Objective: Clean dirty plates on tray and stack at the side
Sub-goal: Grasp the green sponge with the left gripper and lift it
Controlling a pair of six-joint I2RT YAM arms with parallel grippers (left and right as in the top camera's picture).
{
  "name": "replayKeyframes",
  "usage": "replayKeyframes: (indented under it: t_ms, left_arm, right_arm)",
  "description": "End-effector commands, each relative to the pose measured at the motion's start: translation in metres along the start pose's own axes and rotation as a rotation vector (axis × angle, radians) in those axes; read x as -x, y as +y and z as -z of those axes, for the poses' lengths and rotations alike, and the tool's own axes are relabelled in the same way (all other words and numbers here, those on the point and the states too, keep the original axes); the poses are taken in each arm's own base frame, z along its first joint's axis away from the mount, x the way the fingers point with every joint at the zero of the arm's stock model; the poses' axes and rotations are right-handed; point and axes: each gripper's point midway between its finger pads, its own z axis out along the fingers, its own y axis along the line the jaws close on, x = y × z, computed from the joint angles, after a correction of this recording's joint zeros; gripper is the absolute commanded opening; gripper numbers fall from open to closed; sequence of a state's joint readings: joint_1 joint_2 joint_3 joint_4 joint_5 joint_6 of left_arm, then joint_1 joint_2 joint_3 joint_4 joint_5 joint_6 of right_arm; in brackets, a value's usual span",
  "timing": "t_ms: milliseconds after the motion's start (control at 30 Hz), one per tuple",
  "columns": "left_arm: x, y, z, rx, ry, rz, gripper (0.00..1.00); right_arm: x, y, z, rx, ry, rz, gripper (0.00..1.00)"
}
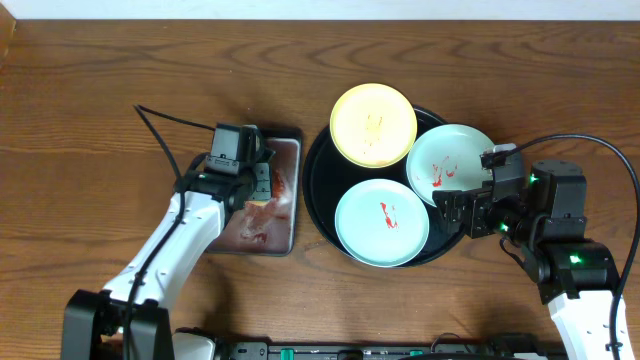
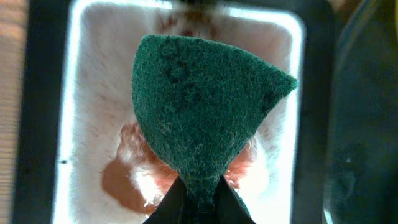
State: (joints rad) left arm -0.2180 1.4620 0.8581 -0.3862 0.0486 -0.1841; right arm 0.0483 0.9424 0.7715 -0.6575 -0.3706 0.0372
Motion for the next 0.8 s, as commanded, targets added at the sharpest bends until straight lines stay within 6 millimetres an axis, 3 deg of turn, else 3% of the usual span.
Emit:
replayKeyframes:
  t_ms: [0,133,233,467,600,767]
  left_arm:
    - [0.006,0.0,0.003,0.001,-0.004,0.028,0.08]
    - [0.001,-0.011,0.0,-0.079,0.027,0.039,0.07]
    - [0.013,-0.018,0.006,-0.207,0.002,0.083,0.07]
    - [0.04,-0.022,0.043,-0.648,-0.044,0.211,0.07]
    - [0.046,-0.013,0.06,-0.768,-0.062,0.266,0.07]
    - [0.051,-0.014,0.079,-0.897,-0.094,0.247,0.07]
  right_arm:
    - [0.007,0.007,0.003,0.021,-0.015,0.024,0.98]
    - [0.006,0.006,0.002,0.02,-0.009,0.022,0.98]
    - [0.002,0.005,-0.001,0.02,0.011,0.014,0.96]
    - [-0.024,0.002,-0.017,0.035,0.148,-0.04,0.92]
    - [-0.038,0.009,-0.031,0.111,0.237,-0.086,0.89]
    - [-0.057,0.004,-0.053,0.13,0.345,-0.14,0.82]
